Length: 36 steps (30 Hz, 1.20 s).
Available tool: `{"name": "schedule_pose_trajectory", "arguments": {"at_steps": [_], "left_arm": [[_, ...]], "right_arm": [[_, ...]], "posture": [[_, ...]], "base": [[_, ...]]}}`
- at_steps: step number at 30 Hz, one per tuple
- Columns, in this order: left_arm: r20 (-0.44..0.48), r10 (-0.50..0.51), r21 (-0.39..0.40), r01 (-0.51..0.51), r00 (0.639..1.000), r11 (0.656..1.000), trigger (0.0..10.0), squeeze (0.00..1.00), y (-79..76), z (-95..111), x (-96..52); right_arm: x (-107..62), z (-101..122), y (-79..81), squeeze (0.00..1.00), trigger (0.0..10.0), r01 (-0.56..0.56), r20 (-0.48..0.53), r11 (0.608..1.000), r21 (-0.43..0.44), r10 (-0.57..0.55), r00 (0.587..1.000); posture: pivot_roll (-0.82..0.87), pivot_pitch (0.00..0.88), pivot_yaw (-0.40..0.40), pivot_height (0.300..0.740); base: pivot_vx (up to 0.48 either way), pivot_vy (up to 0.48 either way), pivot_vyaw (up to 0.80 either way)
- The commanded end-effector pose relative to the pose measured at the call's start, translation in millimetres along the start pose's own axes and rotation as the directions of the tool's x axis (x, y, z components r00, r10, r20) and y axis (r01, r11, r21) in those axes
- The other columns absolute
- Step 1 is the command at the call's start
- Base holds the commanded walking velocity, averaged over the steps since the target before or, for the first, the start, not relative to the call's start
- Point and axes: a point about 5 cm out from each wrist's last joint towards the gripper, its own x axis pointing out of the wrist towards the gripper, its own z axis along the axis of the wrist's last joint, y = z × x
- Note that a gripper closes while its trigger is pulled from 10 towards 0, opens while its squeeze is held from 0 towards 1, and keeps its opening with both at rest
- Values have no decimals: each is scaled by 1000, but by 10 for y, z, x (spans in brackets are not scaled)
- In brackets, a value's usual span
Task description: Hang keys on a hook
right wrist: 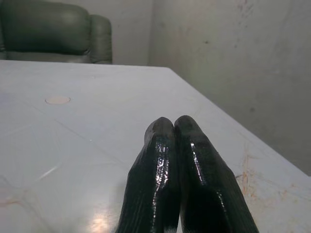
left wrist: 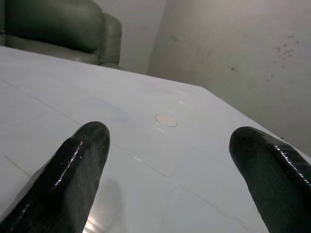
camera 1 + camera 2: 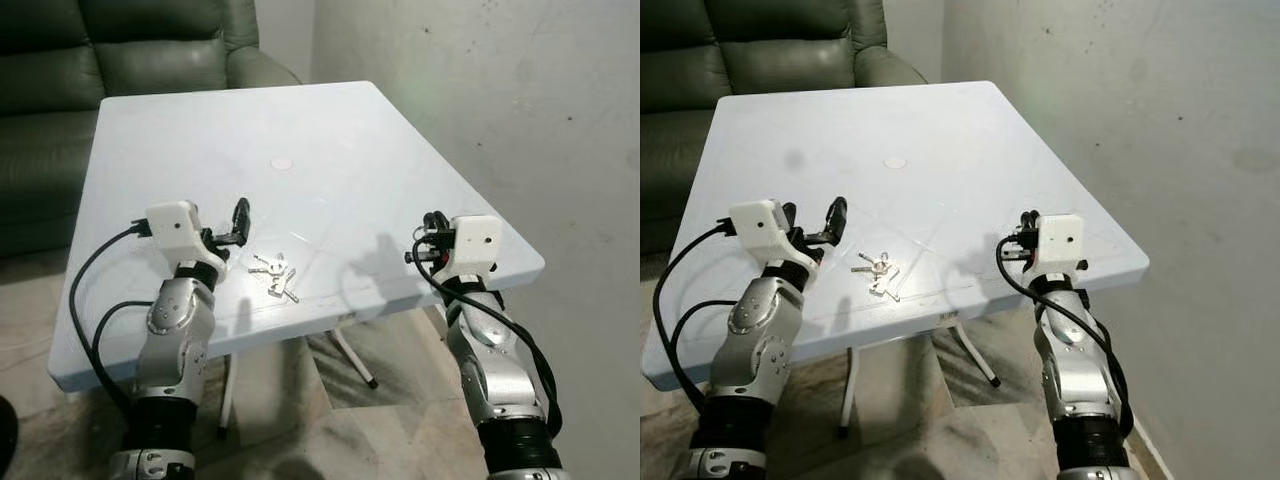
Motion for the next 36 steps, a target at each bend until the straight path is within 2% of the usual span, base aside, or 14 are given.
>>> {"name": "schedule_pose_trajectory", "arguments": {"at_steps": [1,36], "left_arm": [[7,17,20,-17,1000,1000,10000,0,29,39,4],[-26,39,10,-39,999,999,10000,0,30,29,-31]], "right_arm": [[17,47,47,0,10000,-8,13,1000,6,8,1000],[-16,28,66,0,10000,-9,-4,1000,6,9,1000]], "posture": [[49,0,-53,732],[53,16,-57,732]], "base": [[0,0,-788],[0,0,-788]]}}
